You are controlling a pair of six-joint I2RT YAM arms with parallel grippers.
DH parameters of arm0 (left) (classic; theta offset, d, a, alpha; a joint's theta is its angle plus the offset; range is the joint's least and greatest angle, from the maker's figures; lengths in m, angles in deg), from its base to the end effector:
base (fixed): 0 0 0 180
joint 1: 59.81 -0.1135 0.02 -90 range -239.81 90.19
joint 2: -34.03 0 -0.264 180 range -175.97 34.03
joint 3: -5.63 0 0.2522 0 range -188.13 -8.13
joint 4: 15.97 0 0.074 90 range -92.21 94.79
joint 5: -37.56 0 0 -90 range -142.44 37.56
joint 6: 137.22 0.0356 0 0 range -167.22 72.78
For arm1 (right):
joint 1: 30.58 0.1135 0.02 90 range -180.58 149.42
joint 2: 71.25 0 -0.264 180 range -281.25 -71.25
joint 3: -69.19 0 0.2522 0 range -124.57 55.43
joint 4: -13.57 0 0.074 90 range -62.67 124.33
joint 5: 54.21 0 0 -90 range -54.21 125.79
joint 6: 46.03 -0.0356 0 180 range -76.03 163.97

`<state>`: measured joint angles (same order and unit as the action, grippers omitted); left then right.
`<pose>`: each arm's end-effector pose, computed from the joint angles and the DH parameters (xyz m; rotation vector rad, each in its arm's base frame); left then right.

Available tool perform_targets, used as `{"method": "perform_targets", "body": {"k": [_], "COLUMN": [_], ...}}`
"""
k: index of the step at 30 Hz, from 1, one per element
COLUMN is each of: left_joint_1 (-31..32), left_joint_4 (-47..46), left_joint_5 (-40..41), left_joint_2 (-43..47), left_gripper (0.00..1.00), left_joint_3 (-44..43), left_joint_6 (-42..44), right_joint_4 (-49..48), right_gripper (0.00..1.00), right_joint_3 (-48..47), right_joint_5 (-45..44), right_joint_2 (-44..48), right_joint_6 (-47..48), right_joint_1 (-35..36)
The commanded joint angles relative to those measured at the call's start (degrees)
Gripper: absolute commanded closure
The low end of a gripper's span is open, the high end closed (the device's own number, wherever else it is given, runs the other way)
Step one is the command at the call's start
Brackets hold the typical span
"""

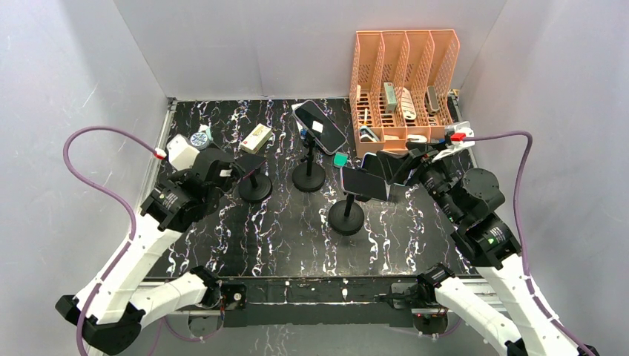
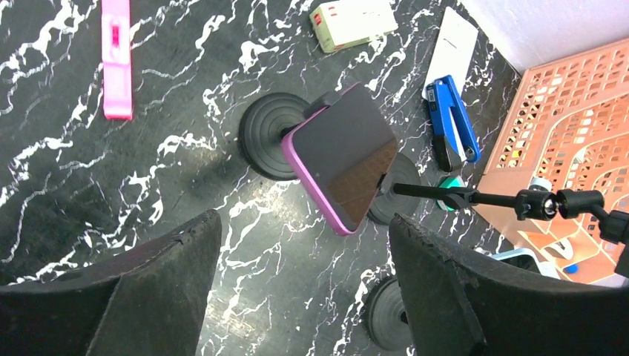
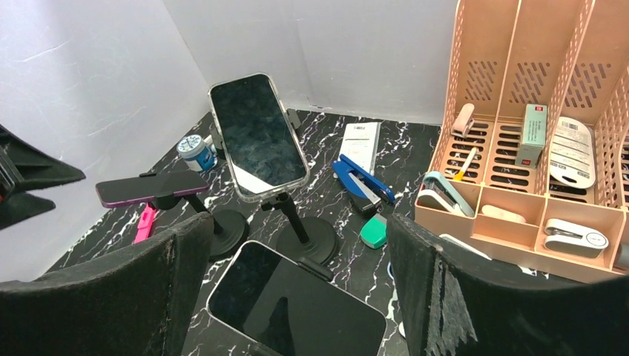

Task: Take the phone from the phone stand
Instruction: Pick up the phone stand with the phone at the center of the board.

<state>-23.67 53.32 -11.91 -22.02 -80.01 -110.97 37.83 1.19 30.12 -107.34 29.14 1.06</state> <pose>0.1506 -0.0814 0.3925 -0.8370 1.9122 -0.2504 0.1118 0.0648 0.4169 -0.1319 1.4591 0.5932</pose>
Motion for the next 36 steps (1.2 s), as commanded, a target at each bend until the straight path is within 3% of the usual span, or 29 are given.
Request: {"method": "perform_targets", "body": {"k": [1, 7, 27, 36], "left_joint_1": [-0.1, -0.1, -0.1, -2.5], "left_joint_4": [0.1, -6.5, -4.9, -6.3], "left_joint_5": [1.2, 0.6, -2.8, 0.1], "left_joint_2": [3.4, 6.6, 0.6, 0.4], "left_gripper": [0.2, 0.21, 0.22, 0.25], "left_joint_3": [4.3, 7.2, 5.6, 7.4], "left_joint_6": [-8.5, -9.9, -15.0, -13.9], "right_joint_4": [-1.2, -1.1, -1.4, -2.2], "right_gripper": [0.07, 0.07, 0.06, 0.06], "right_joint_3": [-3.4, -3.1, -1.4, -0.6], "right_joint_5": [1.0, 2.3, 3.3, 3.3], "right_joint_2": [-0.6, -0.6, 0.9, 0.8], "right_joint_6": [0.4, -0.6, -1.5, -1.9], "right_joint_1": [0.2, 0.2, 0.2, 0.2]}}
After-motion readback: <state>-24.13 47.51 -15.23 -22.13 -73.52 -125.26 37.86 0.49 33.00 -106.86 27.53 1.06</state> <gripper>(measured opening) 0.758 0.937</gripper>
